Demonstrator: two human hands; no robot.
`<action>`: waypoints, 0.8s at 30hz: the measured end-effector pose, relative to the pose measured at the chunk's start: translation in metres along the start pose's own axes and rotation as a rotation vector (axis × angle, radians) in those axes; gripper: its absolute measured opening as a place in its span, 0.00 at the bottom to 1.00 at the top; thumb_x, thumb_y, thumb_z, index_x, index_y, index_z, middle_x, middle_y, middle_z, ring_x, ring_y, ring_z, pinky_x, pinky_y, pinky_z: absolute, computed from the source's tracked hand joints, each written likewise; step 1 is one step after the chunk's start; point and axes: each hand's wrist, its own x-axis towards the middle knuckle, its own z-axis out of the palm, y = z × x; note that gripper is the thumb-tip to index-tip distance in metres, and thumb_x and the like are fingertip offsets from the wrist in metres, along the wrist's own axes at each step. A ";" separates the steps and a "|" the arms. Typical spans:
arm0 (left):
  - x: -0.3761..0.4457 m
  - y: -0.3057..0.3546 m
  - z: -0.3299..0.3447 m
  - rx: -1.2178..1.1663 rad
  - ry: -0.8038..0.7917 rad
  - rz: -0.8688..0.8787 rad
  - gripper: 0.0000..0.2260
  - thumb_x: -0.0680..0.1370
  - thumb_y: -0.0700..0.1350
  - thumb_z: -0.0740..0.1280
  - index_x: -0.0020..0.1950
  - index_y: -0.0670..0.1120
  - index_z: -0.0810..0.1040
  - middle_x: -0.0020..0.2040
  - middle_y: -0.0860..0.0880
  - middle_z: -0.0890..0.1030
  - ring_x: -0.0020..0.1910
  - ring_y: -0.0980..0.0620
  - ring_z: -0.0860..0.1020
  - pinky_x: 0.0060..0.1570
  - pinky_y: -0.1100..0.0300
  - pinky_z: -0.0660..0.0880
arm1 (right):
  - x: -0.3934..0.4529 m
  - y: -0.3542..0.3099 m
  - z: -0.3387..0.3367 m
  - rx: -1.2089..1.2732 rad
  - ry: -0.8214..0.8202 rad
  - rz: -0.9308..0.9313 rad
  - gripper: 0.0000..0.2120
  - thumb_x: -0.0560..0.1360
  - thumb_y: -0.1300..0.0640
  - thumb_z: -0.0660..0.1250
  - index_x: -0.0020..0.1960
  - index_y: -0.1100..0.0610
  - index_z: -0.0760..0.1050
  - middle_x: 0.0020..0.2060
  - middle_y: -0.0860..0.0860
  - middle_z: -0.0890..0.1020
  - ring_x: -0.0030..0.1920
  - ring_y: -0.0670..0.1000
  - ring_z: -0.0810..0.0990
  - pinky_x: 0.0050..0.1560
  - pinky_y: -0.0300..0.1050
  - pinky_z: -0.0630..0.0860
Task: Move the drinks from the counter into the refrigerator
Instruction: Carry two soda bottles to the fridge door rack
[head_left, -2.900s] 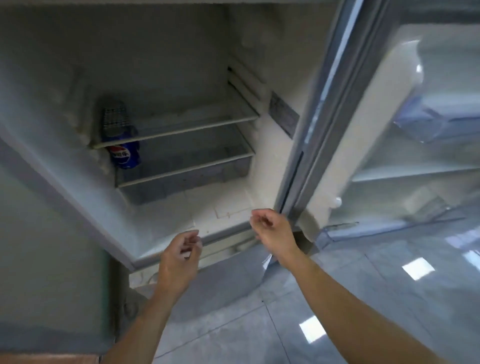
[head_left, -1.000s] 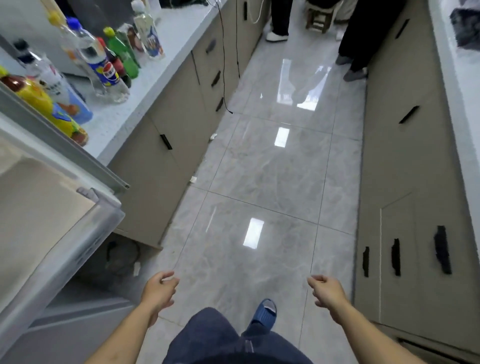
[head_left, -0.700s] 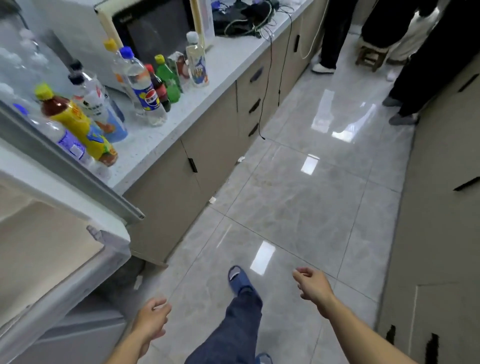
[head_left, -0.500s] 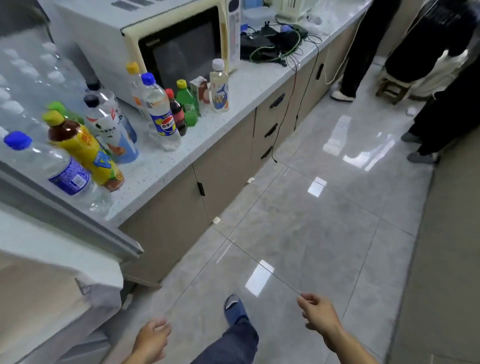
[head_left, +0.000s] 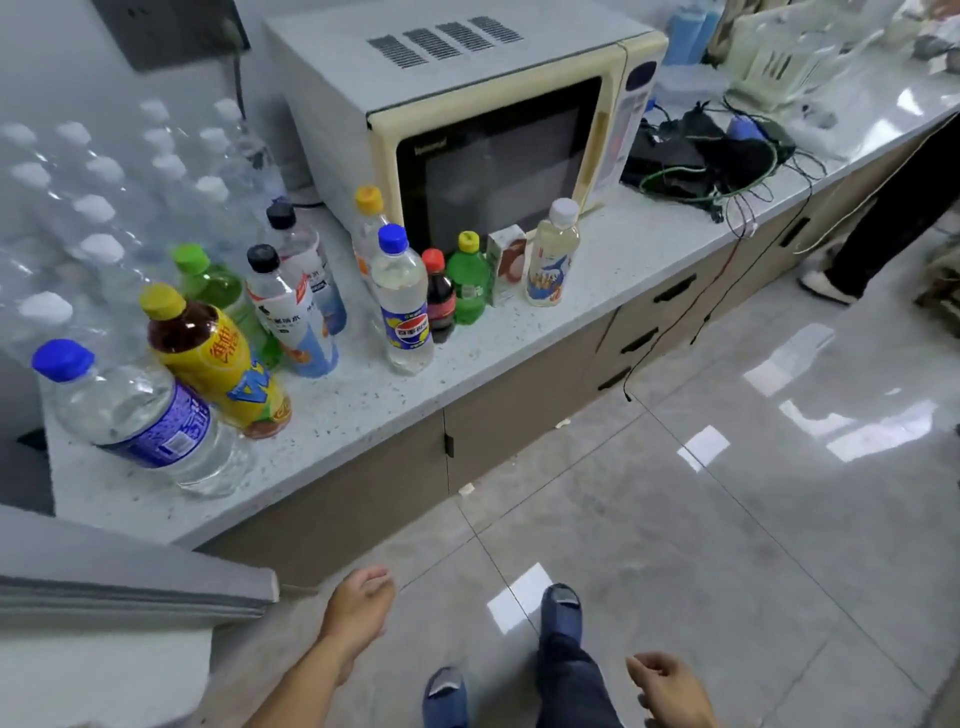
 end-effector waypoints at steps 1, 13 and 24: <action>0.003 0.010 0.005 -0.010 0.011 0.015 0.07 0.79 0.47 0.65 0.57 0.53 0.76 0.56 0.51 0.80 0.51 0.52 0.79 0.37 0.60 0.76 | 0.014 -0.015 -0.002 -0.019 -0.022 -0.004 0.08 0.72 0.55 0.74 0.43 0.61 0.81 0.33 0.57 0.83 0.30 0.54 0.78 0.26 0.42 0.76; -0.004 0.211 0.039 -0.205 0.495 0.425 0.30 0.73 0.48 0.76 0.71 0.54 0.68 0.61 0.53 0.76 0.54 0.56 0.79 0.49 0.63 0.73 | 0.087 -0.318 0.009 -0.146 -0.324 -0.682 0.10 0.78 0.55 0.69 0.57 0.56 0.79 0.44 0.53 0.82 0.45 0.53 0.82 0.53 0.54 0.81; 0.016 0.323 0.034 -0.240 0.668 0.654 0.35 0.66 0.54 0.80 0.68 0.58 0.66 0.60 0.58 0.76 0.59 0.56 0.75 0.52 0.64 0.72 | 0.034 -0.466 0.051 -0.169 -0.348 -1.097 0.19 0.78 0.53 0.69 0.68 0.51 0.72 0.46 0.44 0.78 0.36 0.41 0.78 0.36 0.32 0.70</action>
